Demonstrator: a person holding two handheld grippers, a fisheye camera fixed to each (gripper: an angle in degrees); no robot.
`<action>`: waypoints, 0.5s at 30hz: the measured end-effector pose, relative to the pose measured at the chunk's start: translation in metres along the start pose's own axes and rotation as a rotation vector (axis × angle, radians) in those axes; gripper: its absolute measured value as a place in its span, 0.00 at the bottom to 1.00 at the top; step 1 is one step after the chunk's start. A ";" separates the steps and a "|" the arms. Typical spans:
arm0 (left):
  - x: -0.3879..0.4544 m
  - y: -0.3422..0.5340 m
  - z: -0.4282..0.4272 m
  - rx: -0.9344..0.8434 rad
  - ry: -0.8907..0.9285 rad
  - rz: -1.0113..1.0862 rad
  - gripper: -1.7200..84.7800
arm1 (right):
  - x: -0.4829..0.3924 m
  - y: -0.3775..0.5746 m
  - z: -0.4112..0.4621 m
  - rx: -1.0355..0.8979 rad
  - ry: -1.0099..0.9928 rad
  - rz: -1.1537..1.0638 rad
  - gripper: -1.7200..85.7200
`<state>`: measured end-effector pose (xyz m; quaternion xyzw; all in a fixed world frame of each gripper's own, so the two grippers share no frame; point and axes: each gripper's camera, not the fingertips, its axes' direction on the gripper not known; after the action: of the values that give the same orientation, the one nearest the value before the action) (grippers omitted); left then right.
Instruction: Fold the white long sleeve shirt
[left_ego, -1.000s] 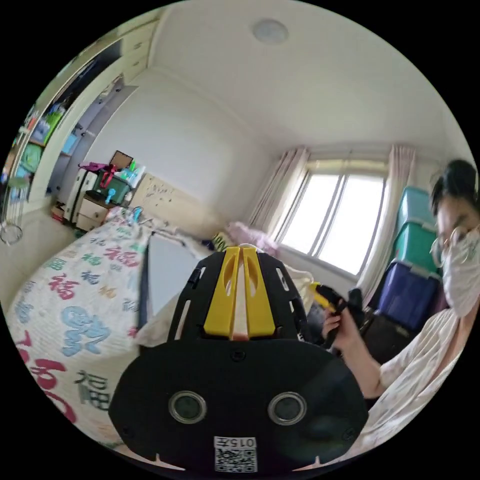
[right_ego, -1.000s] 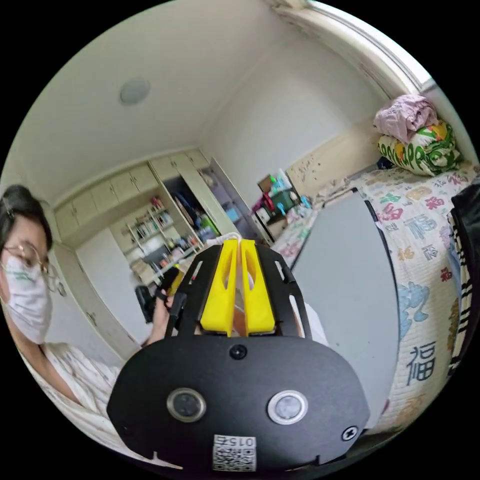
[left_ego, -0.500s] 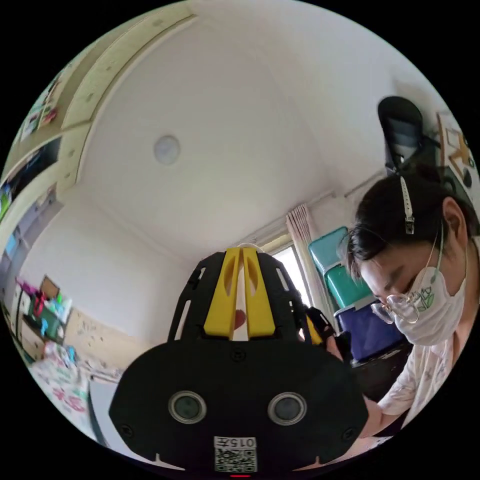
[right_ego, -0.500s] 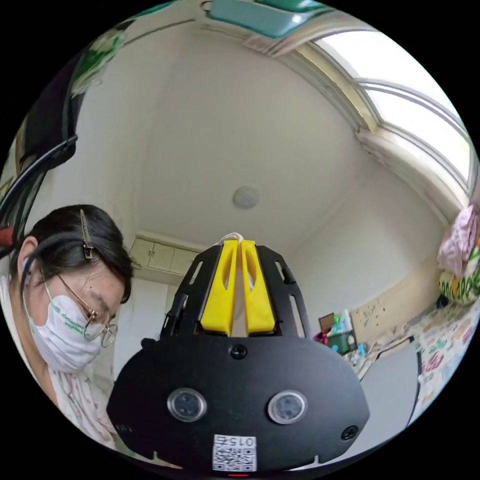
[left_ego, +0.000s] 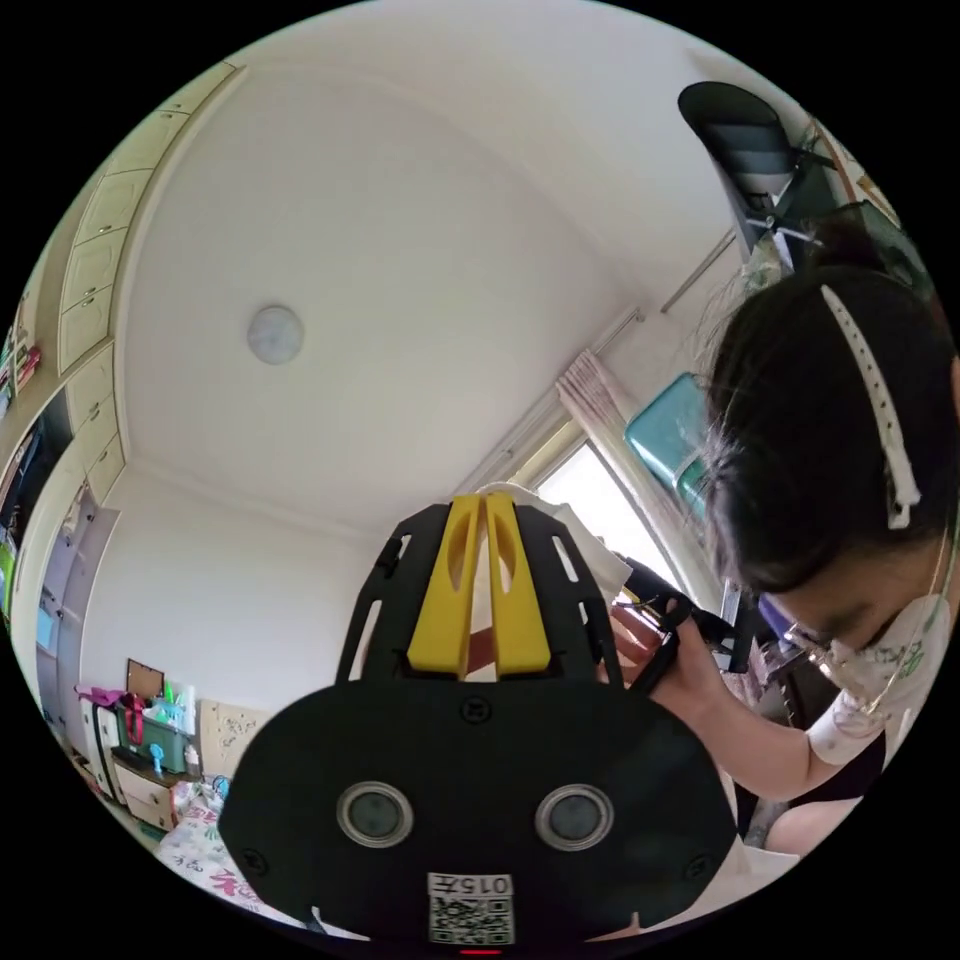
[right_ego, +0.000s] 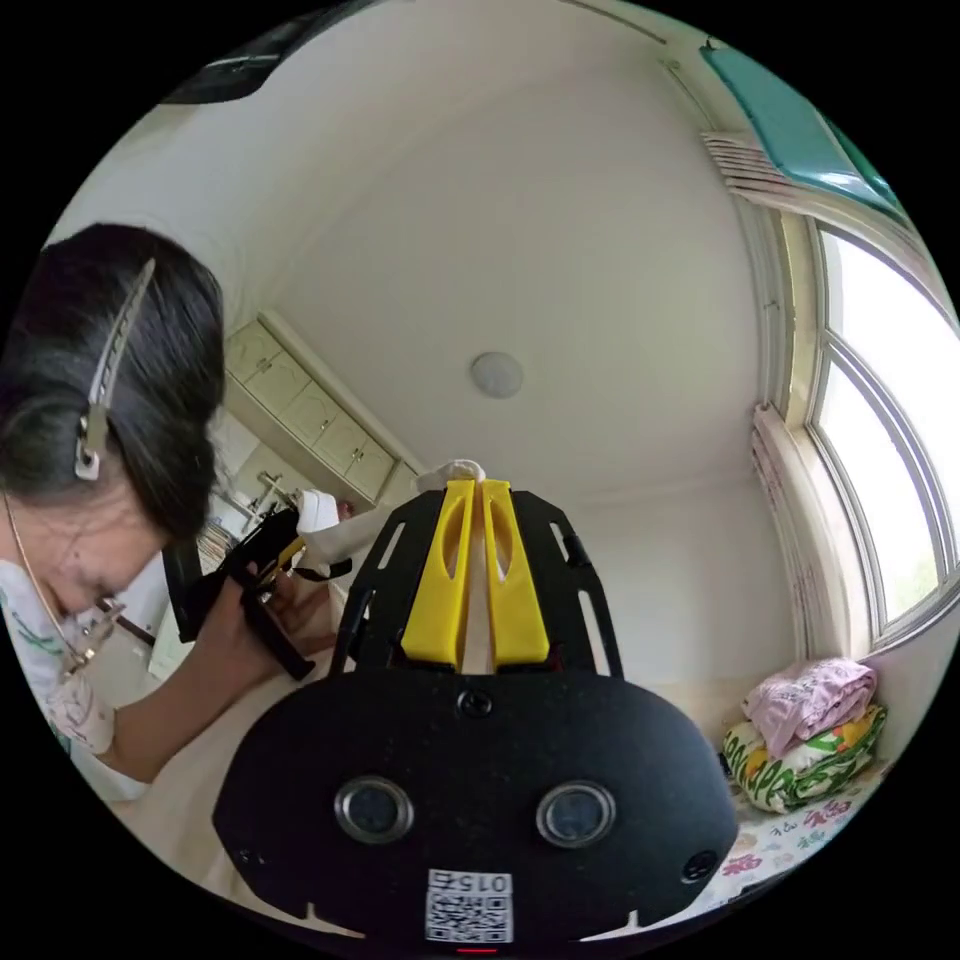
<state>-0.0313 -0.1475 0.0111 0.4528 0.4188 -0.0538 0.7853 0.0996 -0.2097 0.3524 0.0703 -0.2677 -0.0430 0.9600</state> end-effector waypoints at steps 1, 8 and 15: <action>-0.017 0.031 0.020 -0.056 -0.022 -0.010 0.01 | 0.011 0.031 0.041 -0.062 0.024 -0.004 0.01; -0.182 0.350 0.157 -0.558 -0.345 -0.244 0.04 | 0.134 0.323 0.343 -0.680 0.067 0.184 0.03; -0.200 0.524 0.109 -1.009 -0.091 -0.490 0.15 | 0.193 0.493 0.345 -0.960 -0.137 0.366 0.11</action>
<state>0.1495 0.0171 0.5269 -0.0920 0.4512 -0.0470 0.8864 0.1075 0.2147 0.8205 -0.4288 -0.2878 0.0031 0.8563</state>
